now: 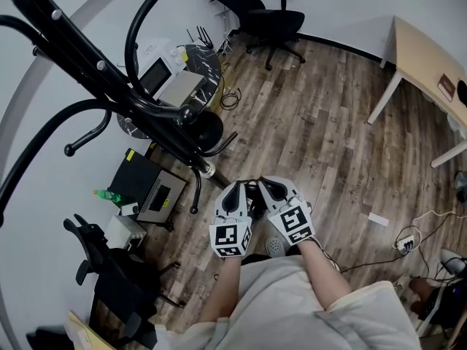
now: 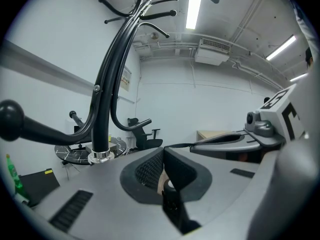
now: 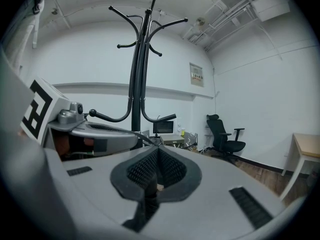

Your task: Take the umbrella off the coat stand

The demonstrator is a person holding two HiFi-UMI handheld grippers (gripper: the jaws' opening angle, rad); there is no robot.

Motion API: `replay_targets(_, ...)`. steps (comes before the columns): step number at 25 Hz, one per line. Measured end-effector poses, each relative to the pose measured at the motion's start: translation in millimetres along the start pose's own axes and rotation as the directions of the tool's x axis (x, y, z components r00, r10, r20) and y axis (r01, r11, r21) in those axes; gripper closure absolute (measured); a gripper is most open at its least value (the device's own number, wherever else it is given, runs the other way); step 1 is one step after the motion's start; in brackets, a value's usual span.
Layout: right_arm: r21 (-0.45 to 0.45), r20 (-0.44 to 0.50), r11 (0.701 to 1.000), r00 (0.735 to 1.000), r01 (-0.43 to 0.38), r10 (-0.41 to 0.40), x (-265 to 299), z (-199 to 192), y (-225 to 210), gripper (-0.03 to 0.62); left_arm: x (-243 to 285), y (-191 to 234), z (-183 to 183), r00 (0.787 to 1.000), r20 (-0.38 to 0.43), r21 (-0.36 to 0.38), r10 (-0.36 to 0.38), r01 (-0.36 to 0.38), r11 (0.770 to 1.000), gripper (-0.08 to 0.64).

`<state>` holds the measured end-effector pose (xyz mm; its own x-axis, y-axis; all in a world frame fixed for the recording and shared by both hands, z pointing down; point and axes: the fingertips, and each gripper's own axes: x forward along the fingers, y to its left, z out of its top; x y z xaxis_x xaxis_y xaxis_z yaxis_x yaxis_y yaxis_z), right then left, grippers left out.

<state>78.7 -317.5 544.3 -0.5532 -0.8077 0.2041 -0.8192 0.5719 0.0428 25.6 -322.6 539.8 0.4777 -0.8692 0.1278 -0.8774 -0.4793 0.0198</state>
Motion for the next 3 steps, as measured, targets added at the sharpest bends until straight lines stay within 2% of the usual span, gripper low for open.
replay_targets(3, 0.0, 0.0, 1.0, 1.0, 0.0, 0.0, -0.1, 0.3, 1.3, 0.583, -1.5, 0.1, 0.2, 1.0, -0.002, -0.001, -0.001, 0.001, 1.0, 0.537)
